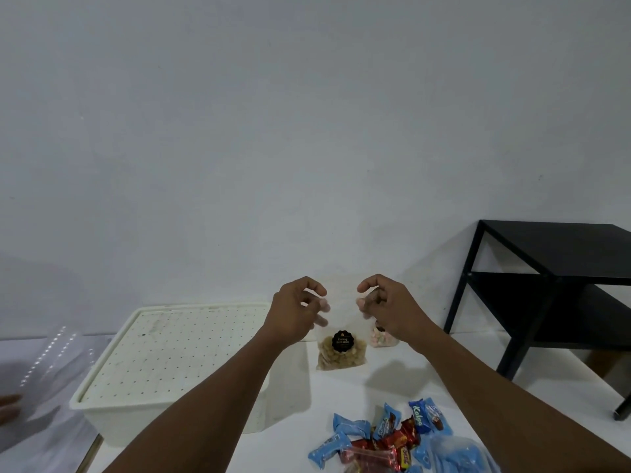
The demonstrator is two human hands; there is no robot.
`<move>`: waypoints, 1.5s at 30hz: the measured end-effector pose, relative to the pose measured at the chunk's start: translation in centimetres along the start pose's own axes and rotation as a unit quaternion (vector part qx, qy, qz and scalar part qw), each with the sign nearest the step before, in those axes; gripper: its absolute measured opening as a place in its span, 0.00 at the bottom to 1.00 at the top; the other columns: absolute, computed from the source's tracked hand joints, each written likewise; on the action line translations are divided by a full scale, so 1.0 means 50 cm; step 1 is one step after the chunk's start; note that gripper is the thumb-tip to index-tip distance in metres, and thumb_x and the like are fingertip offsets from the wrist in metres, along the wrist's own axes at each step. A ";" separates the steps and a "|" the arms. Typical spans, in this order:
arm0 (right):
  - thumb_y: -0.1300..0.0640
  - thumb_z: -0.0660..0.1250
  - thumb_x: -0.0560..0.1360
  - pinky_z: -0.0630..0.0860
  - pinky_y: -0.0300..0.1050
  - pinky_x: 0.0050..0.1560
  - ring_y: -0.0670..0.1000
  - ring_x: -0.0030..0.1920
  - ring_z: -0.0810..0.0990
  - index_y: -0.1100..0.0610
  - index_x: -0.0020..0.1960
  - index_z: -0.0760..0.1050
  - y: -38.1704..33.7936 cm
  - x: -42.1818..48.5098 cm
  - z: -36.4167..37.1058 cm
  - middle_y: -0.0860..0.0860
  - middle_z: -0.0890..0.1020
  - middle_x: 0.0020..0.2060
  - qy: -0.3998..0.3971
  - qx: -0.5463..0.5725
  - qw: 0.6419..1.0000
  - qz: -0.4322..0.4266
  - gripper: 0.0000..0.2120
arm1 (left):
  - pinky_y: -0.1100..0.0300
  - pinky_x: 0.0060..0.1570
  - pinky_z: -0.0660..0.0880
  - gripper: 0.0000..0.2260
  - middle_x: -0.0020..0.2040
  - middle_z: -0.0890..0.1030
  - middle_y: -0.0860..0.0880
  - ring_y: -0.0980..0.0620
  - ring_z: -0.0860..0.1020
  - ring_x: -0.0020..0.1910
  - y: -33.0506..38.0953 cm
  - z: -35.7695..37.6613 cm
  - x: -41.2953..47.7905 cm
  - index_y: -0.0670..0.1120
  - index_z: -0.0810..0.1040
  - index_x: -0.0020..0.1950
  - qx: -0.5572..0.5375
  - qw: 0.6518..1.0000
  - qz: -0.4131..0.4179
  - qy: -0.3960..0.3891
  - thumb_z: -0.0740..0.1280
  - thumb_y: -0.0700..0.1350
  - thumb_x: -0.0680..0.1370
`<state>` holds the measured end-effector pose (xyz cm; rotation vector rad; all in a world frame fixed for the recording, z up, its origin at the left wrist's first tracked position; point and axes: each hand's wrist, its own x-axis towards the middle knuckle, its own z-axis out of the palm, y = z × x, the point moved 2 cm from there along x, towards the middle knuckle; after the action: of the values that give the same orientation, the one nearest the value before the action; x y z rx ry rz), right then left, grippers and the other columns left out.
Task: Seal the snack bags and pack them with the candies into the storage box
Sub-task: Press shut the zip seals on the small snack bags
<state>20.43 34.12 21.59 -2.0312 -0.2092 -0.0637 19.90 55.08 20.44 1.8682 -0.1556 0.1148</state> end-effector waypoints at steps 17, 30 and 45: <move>0.72 0.62 0.74 0.74 0.35 0.37 0.42 0.35 0.79 0.55 0.41 0.83 0.097 0.024 -0.040 0.45 0.84 0.36 0.056 -0.039 0.998 0.009 0.16 | 0.65 0.44 0.78 0.02 0.42 0.86 0.54 0.58 0.84 0.39 -0.088 0.084 0.032 0.50 0.83 0.42 0.077 0.997 -0.008 0.023 0.75 0.46 0.74; 0.69 0.63 0.76 0.70 0.28 0.49 0.46 0.53 0.79 0.56 0.55 0.82 0.346 0.164 -0.026 0.51 0.82 0.55 -0.064 -0.096 0.989 0.096 0.15 | 0.71 0.44 0.73 0.07 0.49 0.84 0.57 0.62 0.83 0.40 -0.256 0.227 0.151 0.52 0.84 0.52 0.137 0.984 -0.117 -0.011 0.74 0.47 0.74; 0.68 0.61 0.75 0.75 0.41 0.58 0.50 0.59 0.79 0.55 0.59 0.80 0.574 0.413 0.021 0.50 0.82 0.60 -0.111 -0.081 0.976 0.166 0.18 | 0.70 0.53 0.70 0.17 0.64 0.81 0.52 0.54 0.84 0.52 -0.445 0.336 0.369 0.50 0.79 0.65 0.191 0.959 -0.206 -0.027 0.72 0.45 0.76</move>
<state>45.73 24.95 -1.35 -2.2086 -0.0005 0.3683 41.80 44.68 -2.59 2.2502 0.2368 -0.2085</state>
